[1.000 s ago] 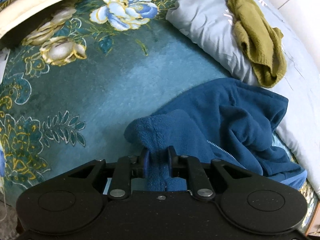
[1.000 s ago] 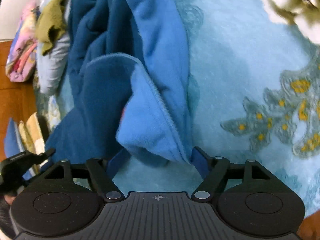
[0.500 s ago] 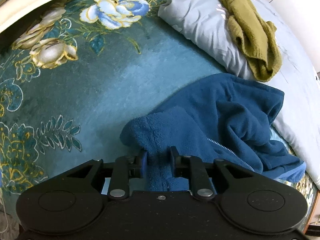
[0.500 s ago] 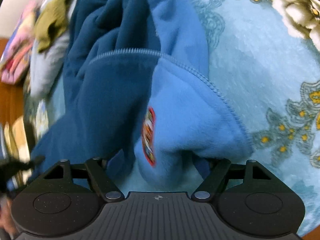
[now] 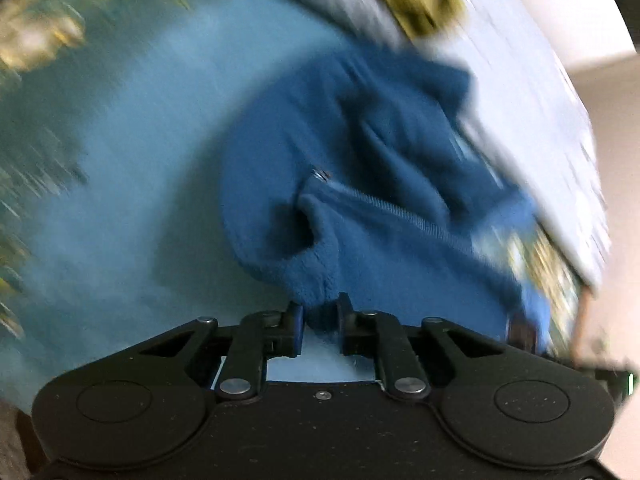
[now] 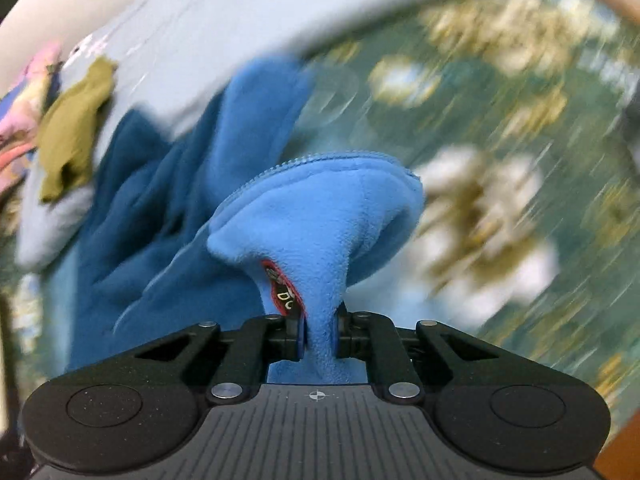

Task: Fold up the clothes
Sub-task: 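Lift the jacket by the hood with the right gripper while the left gripper holds the collar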

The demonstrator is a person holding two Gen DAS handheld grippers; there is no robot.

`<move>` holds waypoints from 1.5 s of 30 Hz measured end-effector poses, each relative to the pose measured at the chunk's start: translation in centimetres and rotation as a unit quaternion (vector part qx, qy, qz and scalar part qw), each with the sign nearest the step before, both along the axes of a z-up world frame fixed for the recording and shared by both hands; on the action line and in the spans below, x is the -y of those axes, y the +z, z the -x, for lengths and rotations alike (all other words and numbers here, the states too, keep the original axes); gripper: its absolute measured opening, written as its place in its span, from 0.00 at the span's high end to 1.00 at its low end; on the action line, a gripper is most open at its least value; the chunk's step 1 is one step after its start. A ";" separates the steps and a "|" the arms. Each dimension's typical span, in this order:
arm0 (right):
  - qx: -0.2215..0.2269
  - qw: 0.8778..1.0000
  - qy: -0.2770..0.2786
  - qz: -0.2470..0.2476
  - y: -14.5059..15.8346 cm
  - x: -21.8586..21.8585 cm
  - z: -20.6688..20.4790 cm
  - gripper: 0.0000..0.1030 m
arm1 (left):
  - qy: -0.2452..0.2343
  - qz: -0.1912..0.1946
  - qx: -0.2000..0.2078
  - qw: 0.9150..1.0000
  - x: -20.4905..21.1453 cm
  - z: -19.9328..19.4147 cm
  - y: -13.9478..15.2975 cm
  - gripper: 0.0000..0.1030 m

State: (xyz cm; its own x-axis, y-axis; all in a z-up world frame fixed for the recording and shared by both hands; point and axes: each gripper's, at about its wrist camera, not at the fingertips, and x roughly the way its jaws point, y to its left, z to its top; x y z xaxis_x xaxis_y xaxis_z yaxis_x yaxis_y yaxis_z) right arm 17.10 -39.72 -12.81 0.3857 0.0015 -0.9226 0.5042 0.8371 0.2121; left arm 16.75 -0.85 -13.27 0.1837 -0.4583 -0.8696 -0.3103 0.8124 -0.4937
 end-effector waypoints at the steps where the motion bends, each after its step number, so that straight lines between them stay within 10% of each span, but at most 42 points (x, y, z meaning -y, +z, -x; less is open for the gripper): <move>1: -0.001 1.000 -0.002 0.025 0.7 1.6 0.0 0.91 | -0.017 0.018 -0.007 1.000 1.7 0.2 -0.3 0.78; 7: -0.007 0.987 0.002 0.159 3.0 8.3 -0.7 0.91 | -0.115 0.054 0.007 0.992 9.5 -2.7 0.0 0.78; 13: -0.014 0.981 -0.042 0.189 2.6 14.6 -0.2 0.91 | -0.201 -0.015 0.104 0.974 15.7 -11.4 2.3 0.63; 20: -0.001 0.986 -0.023 0.163 2.0 15.4 1.1 0.91 | -0.347 -0.151 0.184 0.907 27.8 -21.8 -0.4 0.57; 26: 0.011 0.990 -0.013 0.139 1.6 16.6 1.7 0.91 | -0.460 -0.231 0.177 0.839 33.8 -24.7 -6.7 0.54; 28: 0.014 0.991 -0.012 0.133 1.3 17.0 1.9 0.90 | -0.476 -0.246 0.163 0.829 34.6 -25.2 -8.5 0.56; 34: 0.016 0.993 -0.025 0.118 0.7 17.3 2.5 0.90 | -0.450 -0.234 0.160 0.847 34.5 -24.9 -9.3 0.87; 41: 0.039 0.991 -0.031 0.127 2.5 16.5 2.5 0.90 | -0.325 -0.209 0.227 0.894 31.9 -22.9 -3.7 0.90; 45: 0.070 0.985 -0.021 0.157 5.5 14.9 2.4 0.90 | -0.254 -0.178 0.288 0.906 27.9 -20.6 2.3 0.90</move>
